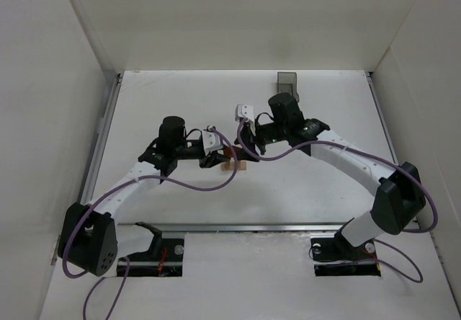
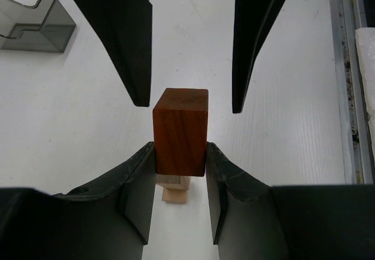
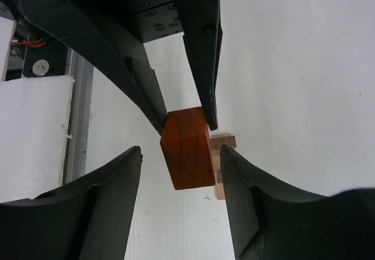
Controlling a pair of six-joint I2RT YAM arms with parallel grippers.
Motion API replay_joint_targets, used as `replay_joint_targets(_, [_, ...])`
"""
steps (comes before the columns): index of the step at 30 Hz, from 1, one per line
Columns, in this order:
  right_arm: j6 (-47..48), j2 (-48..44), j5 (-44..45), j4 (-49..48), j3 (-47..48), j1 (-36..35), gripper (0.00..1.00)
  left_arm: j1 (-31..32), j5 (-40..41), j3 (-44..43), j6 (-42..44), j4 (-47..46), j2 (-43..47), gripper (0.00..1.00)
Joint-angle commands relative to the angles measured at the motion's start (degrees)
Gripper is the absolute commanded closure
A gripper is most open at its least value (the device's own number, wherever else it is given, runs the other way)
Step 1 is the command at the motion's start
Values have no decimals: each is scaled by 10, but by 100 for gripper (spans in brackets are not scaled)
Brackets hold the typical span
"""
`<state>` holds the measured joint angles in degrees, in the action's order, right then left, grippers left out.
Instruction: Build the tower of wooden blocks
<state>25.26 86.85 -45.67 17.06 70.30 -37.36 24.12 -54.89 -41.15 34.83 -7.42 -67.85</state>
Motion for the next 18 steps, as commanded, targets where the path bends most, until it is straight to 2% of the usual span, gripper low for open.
replay_joint_targets(1, [16, -21, -19, -2, 8, -6, 39, -5, -29, -33, -4, -23, 3, 100])
replay_joint_targets(8, [10, -16, -6, -2, 24, -17, 41, -5, -29, -39, -4, -23, -3, 100])
replay_joint_targets(12, [4, -11, -1, -2, 35, -24, 45, -5, -29, -39, 1, -23, -3, 100])
replay_joint_targets(18, [-8, 1, 4, 3, 47, -29, 58, -5, -29, -39, 7, -23, -3, 100])
